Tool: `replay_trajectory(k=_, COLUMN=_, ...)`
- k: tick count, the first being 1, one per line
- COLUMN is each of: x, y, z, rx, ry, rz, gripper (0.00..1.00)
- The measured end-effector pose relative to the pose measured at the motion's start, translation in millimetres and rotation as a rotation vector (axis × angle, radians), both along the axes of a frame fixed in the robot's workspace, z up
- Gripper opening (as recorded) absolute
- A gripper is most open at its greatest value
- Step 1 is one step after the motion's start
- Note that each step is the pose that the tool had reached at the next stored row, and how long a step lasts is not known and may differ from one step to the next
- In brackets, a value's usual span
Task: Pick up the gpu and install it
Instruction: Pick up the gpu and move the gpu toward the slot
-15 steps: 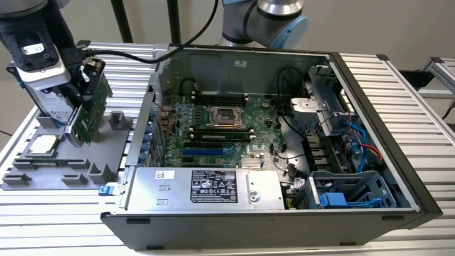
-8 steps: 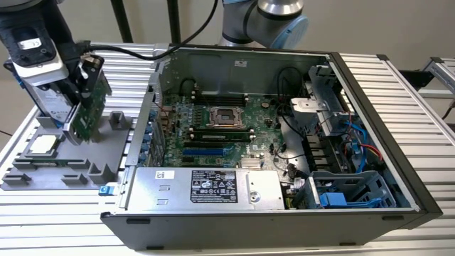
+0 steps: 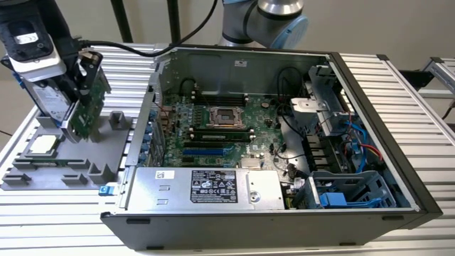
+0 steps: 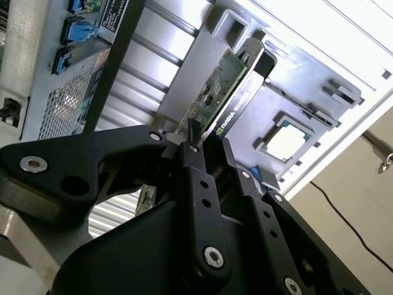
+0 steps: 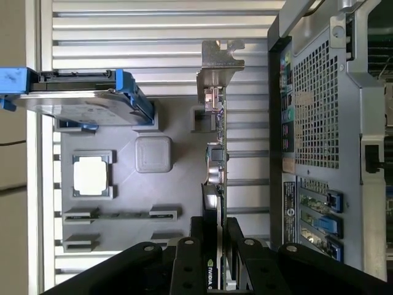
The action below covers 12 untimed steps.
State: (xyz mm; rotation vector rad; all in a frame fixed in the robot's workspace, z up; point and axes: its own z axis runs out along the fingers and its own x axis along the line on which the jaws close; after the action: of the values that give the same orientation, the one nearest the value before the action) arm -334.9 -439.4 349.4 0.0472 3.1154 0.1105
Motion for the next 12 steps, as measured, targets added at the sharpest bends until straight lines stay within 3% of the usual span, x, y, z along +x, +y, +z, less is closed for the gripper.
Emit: replay_trajectory(k=12, x=0.0, y=0.0, z=7.0, rx=0.0, ry=0.0, rz=0.0, gripper=0.0)
